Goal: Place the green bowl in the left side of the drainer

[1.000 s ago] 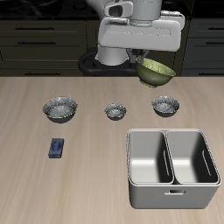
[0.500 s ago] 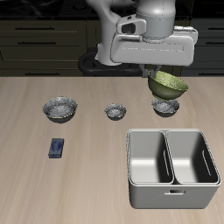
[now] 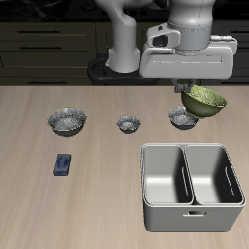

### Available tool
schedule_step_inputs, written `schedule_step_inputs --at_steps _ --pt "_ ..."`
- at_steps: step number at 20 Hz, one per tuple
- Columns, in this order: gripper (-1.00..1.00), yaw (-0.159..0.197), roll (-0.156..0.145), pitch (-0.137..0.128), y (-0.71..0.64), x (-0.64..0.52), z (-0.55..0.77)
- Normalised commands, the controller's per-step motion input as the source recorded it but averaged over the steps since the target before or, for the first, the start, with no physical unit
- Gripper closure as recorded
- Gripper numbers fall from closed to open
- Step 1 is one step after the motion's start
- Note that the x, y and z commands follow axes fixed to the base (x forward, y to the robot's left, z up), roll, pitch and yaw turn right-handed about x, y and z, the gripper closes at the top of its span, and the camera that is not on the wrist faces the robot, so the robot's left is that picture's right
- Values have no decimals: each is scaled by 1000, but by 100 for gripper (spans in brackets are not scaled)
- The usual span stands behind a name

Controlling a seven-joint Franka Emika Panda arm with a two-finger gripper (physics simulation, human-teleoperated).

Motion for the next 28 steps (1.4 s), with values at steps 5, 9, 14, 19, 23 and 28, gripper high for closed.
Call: schedule_step_inputs --at_steps 5,9,14,19,23,28 --pt "100 18 18 7 118 71 -41" --pt "100 15 -7 10 -38 102 -59" --pt "100 19 -11 37 -63 204 -272" --pt "100 7 3 22 -5 102 -193" --pt "100 11 0 45 33 107 -347" --pt "100 5 3 45 39 114 -342"
